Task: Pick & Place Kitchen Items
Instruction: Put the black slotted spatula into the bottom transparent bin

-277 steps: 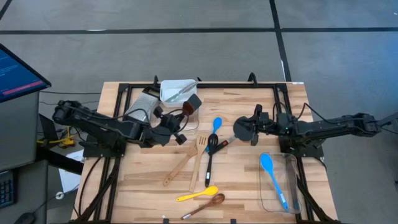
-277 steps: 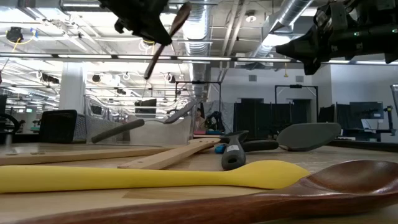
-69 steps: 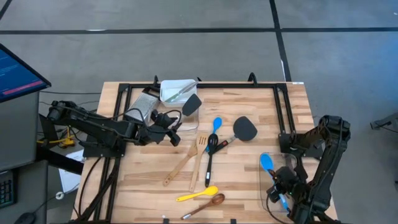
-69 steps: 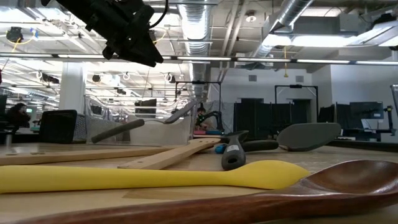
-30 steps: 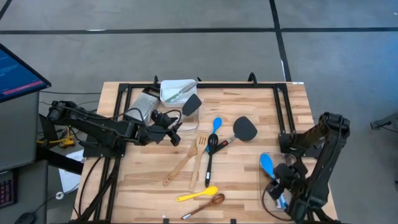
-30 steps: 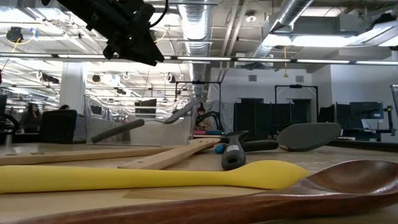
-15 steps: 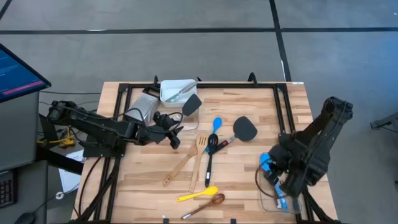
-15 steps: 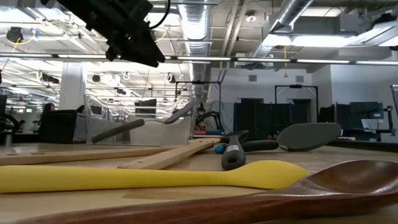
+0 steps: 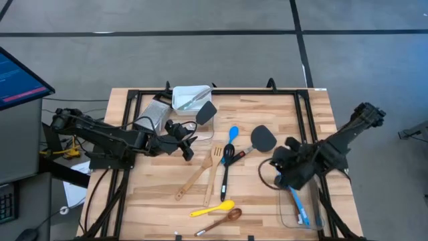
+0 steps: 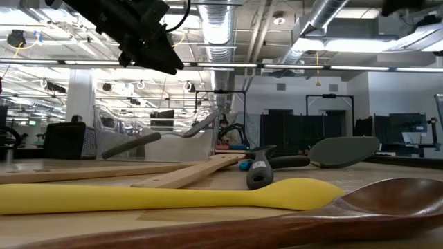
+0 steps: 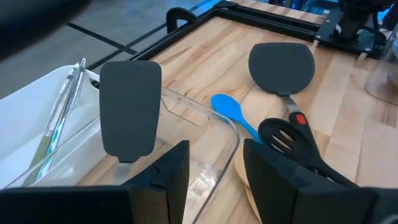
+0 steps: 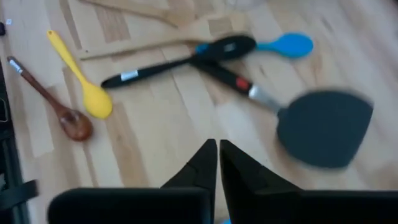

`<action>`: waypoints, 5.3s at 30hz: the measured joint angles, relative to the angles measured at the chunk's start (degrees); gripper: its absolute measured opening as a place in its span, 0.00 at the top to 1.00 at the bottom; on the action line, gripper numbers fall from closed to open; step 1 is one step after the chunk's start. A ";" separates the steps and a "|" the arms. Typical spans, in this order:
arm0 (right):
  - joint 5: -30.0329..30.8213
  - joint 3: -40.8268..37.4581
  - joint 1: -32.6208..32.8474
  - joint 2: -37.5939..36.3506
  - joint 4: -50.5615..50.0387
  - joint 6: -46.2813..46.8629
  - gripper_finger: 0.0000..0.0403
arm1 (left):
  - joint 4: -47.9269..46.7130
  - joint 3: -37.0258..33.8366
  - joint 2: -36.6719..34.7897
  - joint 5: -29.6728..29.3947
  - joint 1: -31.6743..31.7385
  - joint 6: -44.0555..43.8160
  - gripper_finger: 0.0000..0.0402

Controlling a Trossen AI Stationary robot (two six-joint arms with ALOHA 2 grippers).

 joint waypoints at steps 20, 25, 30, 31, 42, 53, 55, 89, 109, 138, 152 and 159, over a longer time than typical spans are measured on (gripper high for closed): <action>-11.88 -0.08 -20.62 3.21 16.59 -27.64 1.00 | -0.68 0.02 -0.02 -0.02 0.02 5.83 0.66; -16.71 0.00 -23.88 6.79 19.61 -32.35 1.00 | -1.09 -0.01 -0.02 0.00 -0.09 5.62 0.66; -20.39 -0.02 -26.52 10.36 19.55 -35.99 1.00 | -1.07 -0.04 -0.02 3.77 -0.09 5.22 0.66; -20.53 -0.04 -26.86 10.83 19.57 -36.54 1.00 | -1.03 -0.04 -0.02 4.98 -0.09 5.07 0.66; -23.23 0.00 -29.89 12.65 25.79 -44.32 1.00 | -1.02 -0.11 -0.02 12.38 -0.11 3.39 0.66; -27.05 -6.50 -32.77 12.68 33.69 -48.32 1.00 | -1.01 -0.11 -0.02 12.51 -0.11 3.39 0.66; -28.98 -9.29 -33.78 12.68 37.49 -48.59 1.00 | -1.01 -0.11 -0.02 12.50 -0.09 3.41 0.66; -33.52 -25.77 -45.46 12.84 60.96 -22.57 0.99 | -0.98 -0.15 -0.02 12.37 -0.09 3.43 0.66; -33.60 -25.73 -46.99 22.93 60.13 -14.45 0.57 | -1.01 -0.15 -0.02 12.39 -0.09 3.43 0.66; -38.04 -22.71 -45.60 22.18 60.01 -14.88 0.57 | -1.01 -0.15 -0.02 12.37 -0.09 4.02 0.66; -34.65 -22.71 -45.29 22.18 60.13 -14.85 0.55 | -1.01 -0.22 -0.02 12.37 -0.09 4.02 0.66; -31.70 -22.71 -43.93 22.18 60.13 -14.85 0.56 | -1.01 -0.22 -0.02 12.39 -0.09 3.93 0.66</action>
